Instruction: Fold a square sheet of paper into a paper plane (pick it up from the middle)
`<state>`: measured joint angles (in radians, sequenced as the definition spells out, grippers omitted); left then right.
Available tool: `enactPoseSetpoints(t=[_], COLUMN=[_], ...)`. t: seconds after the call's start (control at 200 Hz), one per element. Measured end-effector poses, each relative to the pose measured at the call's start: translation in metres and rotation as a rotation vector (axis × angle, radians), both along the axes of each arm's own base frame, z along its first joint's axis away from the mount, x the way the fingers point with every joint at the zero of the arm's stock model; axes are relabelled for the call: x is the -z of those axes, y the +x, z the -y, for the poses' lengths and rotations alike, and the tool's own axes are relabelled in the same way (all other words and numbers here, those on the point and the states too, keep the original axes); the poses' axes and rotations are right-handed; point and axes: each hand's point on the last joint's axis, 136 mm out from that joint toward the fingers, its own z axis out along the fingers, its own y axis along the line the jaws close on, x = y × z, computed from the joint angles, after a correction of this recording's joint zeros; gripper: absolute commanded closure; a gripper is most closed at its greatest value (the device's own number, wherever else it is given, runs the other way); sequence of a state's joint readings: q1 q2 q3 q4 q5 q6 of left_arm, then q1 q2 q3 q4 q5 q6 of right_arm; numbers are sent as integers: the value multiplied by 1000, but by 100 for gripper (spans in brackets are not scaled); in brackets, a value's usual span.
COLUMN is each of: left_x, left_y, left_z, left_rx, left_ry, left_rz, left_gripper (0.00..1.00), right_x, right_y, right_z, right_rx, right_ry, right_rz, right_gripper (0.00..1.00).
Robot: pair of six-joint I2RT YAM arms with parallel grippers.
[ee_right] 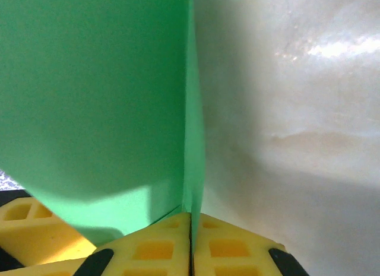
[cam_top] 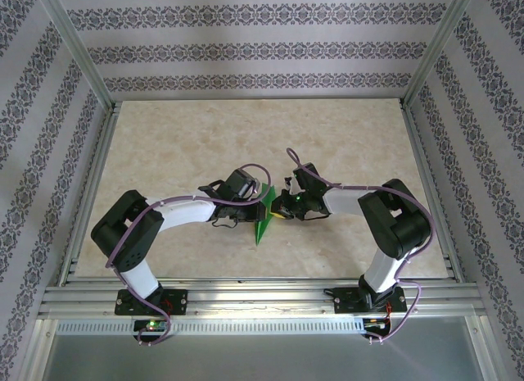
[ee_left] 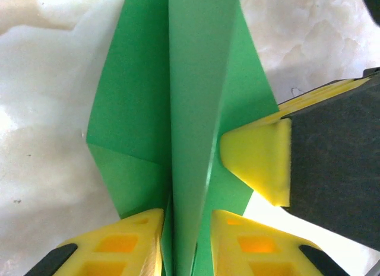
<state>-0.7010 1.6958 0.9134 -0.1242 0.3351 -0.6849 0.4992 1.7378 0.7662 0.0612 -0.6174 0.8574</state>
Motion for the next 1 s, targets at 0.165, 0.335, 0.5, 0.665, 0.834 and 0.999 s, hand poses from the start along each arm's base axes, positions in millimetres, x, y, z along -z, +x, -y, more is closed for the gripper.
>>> enactPoseSetpoints(t=[0.165, 0.335, 0.5, 0.665, 0.834, 0.999], left_x=[3, 8, 9, 12, 12, 16], left_y=[1, -2, -4, -4, -4, -5], left_z=[2, 3, 4, 4, 4, 4], left_rx=[4, 11, 19, 18, 19, 20], left_ry=[0, 1, -5, 0, -1, 3], left_rz=[-8, -26, -39, -45, -45, -55], left_gripper=[74, 74, 76, 80, 81, 83], right_x=[0, 0, 0, 0, -1, -2], right_y=[-1, -1, -1, 0, 0, 1], right_z=[0, 0, 0, 1, 0, -1], right_rx=[-1, -1, -1, 1, 0, -4], right_ry=[1, 1, 2, 5, 12, 19], right_rz=[-1, -1, -1, -2, -3, 0], right_gripper=[91, 91, 91, 91, 91, 91])
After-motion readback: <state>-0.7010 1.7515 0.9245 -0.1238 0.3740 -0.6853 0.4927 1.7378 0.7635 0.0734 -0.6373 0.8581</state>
